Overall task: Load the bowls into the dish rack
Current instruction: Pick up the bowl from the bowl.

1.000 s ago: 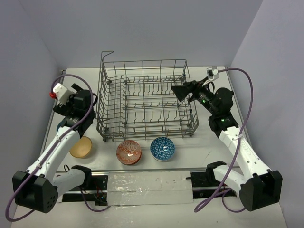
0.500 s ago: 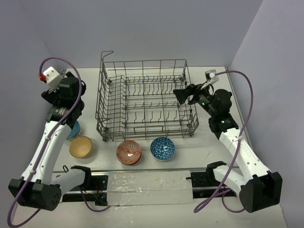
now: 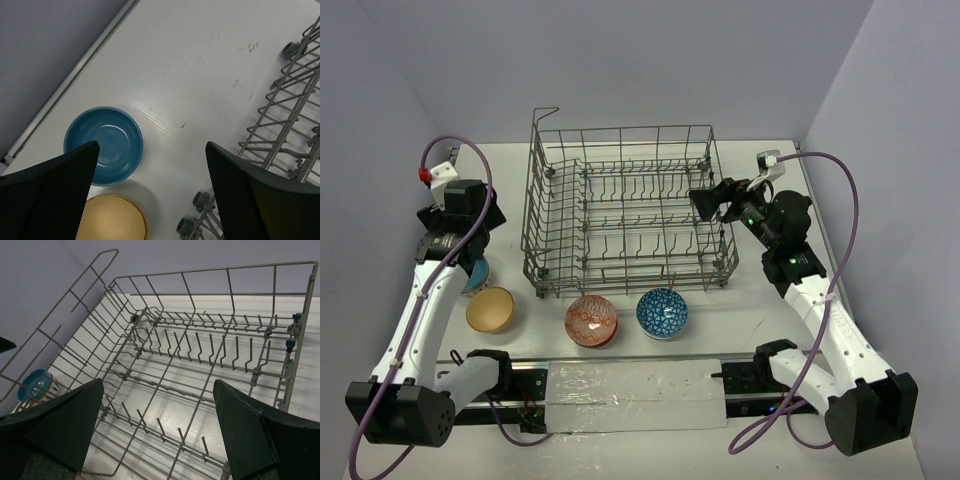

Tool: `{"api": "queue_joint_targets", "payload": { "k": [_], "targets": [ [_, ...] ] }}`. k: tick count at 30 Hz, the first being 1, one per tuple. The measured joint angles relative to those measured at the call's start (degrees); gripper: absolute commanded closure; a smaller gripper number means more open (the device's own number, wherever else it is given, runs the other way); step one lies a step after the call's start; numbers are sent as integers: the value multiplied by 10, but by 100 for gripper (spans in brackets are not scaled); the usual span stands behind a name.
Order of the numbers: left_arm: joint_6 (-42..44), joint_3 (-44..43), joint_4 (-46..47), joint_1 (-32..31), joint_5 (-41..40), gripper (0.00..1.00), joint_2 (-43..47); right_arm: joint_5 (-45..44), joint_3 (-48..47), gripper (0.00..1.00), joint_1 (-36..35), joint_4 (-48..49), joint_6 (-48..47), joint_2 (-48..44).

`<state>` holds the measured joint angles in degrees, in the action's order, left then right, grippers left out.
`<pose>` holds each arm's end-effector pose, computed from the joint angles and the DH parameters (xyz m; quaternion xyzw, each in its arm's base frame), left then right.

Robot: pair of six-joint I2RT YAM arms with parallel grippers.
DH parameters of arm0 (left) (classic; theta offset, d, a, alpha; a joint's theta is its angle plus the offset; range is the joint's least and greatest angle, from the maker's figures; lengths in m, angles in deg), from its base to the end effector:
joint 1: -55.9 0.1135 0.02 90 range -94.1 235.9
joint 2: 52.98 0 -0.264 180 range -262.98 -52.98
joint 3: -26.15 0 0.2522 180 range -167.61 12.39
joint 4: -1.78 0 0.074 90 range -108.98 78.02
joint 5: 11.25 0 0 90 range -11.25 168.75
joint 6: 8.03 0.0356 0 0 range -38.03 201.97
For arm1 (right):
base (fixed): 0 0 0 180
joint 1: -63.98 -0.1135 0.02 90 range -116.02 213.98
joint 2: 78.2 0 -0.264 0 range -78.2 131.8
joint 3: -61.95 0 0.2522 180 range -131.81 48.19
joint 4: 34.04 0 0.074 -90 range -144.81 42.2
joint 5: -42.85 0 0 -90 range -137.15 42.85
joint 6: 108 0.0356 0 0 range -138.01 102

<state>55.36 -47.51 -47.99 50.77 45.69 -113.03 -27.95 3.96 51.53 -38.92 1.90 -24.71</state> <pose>0.2180 -0.0001 0.3403 -0.2858 0.8158 0.1253 0.4869 0.2142 0.0593 0.3448 -0.0718 0.7057 0.3072 0.6344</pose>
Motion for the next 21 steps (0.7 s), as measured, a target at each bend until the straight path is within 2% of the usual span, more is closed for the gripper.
{"api": "queue_joint_targets", "payload": {
  "k": [6,21],
  "targets": [
    [0,21,-8,1,24,13,-9,-13,0,3,0,-12,2,1],
    [-5,55,0,20,55,14,-58,-32,0,3,0,-21,2,14]
  ]
}}
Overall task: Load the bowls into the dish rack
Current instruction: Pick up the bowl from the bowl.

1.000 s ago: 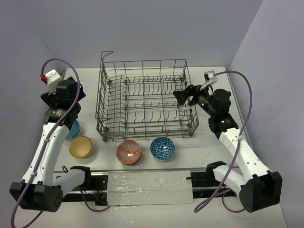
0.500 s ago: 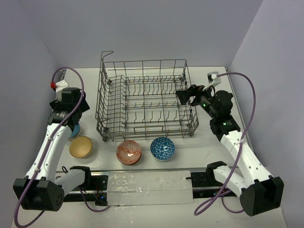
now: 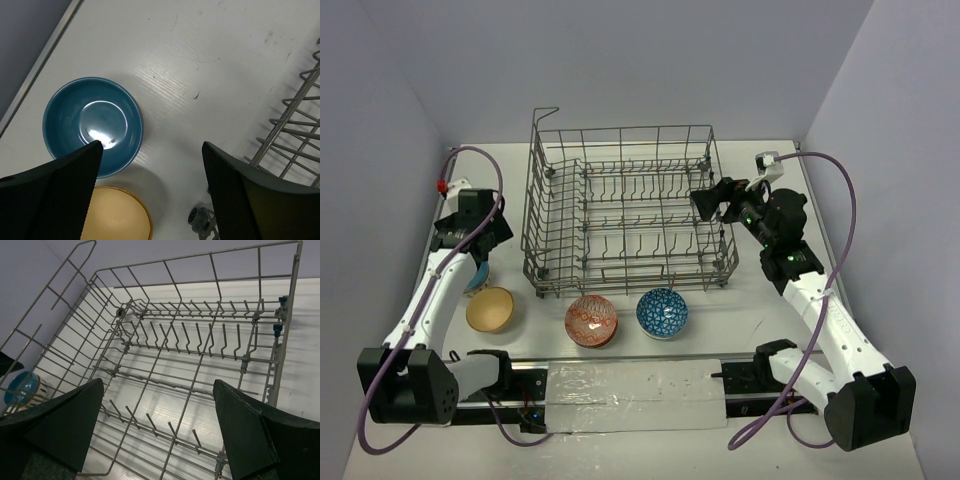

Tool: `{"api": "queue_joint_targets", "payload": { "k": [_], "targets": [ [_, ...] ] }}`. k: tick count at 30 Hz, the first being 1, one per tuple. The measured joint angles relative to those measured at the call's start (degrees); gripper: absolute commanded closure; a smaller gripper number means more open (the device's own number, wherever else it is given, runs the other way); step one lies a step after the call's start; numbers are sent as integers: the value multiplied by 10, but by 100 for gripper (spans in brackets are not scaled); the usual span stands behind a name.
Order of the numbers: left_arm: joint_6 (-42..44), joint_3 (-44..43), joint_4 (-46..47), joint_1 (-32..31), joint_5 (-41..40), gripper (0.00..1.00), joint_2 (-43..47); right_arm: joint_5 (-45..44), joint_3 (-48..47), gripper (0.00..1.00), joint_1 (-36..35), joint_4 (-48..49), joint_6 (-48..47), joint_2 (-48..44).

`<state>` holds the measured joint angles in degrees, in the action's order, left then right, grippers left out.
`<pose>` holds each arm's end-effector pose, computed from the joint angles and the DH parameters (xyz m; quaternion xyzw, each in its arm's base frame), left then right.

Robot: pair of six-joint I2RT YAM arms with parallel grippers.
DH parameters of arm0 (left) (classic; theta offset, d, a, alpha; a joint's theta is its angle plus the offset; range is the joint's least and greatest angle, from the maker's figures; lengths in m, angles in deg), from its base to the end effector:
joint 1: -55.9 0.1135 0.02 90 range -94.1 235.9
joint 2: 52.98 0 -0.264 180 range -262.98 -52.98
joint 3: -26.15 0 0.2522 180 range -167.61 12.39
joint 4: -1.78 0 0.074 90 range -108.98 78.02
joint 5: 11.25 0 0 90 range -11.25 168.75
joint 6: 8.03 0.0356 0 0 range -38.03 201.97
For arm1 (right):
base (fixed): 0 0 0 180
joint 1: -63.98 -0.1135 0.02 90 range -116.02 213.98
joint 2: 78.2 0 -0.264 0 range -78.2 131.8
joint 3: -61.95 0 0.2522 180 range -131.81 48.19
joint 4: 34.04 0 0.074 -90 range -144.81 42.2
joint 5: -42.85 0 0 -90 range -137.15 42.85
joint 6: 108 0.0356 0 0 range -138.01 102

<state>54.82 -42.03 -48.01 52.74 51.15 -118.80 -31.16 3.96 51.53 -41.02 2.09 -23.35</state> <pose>0.2358 0.0035 0.2870 -0.2728 0.8671 0.1224 0.3984 0.2203 0.0587 0.3359 -0.0466 0.7280 0.2870 0.6208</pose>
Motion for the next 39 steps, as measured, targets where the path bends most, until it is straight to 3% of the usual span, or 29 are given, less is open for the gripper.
{"api": "queue_joint_targets", "payload": {
  "k": [19,24,39],
  "targets": [
    [-5,26,35,23,43,22,-65,-6,0,4,0,-16,0,23],
    [-6,26,39,31,58,19,-78,-7,0,4,0,-19,0,30],
    [-13,27,41,54,68,33,-111,-15,0,4,0,-22,0,42]
  ]
}}
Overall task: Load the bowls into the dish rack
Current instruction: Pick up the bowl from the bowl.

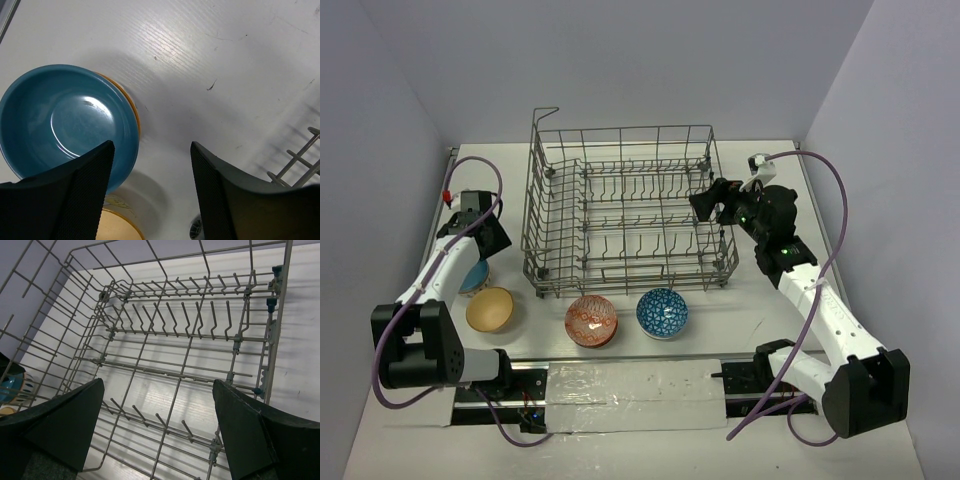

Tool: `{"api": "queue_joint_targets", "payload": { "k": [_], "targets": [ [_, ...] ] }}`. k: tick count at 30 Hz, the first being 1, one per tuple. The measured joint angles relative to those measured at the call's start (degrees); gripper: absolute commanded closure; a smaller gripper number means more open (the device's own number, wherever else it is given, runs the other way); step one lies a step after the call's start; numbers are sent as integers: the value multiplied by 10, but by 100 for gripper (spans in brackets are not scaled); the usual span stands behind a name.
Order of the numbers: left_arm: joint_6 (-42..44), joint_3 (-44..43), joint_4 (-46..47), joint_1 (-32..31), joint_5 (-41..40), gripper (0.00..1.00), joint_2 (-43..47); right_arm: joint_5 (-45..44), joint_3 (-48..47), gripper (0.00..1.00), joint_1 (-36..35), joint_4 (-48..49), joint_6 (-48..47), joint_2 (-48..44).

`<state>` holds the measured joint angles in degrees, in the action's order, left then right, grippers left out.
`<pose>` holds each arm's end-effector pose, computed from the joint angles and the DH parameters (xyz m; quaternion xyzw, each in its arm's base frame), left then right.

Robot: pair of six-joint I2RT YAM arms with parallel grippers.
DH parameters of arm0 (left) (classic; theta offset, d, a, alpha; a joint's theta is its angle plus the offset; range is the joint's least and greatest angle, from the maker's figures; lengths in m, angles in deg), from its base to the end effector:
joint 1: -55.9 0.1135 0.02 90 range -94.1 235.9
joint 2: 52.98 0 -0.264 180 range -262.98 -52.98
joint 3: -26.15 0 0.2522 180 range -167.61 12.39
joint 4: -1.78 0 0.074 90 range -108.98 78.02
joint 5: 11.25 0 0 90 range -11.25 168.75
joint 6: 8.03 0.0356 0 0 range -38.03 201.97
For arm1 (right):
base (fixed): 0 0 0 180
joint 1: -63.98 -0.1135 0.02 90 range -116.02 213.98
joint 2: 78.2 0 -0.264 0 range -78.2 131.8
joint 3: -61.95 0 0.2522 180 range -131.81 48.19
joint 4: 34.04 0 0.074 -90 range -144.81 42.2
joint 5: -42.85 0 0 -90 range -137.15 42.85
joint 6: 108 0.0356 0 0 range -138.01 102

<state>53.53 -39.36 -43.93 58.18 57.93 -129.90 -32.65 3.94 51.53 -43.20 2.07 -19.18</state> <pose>0.2650 0.0232 0.2307 -0.2992 0.8961 0.1058 0.3104 0.2354 0.0611 0.3162 -0.0302 0.7646 0.2711 0.5840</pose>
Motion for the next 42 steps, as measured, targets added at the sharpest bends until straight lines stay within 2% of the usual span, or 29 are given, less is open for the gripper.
{"api": "queue_joint_targets", "payload": {
  "k": [6,16,24,34,37,38,42],
  "targets": [
    [-3,0,0,2,0,45,-8,-2,0,4,0,0,0,0],
    [-4,0,0,10,0,49,-28,-4,0,4,0,-1,0,2],
    [-9,0,-1,13,0,66,-35,-6,0,4,0,-9,-1,4],
    [-9,0,-2,17,-1,74,-42,-10,-2,4,0,-14,-2,5],
    [-9,0,-3,17,-1,79,-43,-10,-4,4,0,-14,-2,6],
    [-9,0,-3,18,-1,84,-43,-10,-4,4,0,-14,-2,7],
    [-9,0,-3,19,-1,87,-43,-10,-4,4,0,-15,-2,11]
  ]
}}
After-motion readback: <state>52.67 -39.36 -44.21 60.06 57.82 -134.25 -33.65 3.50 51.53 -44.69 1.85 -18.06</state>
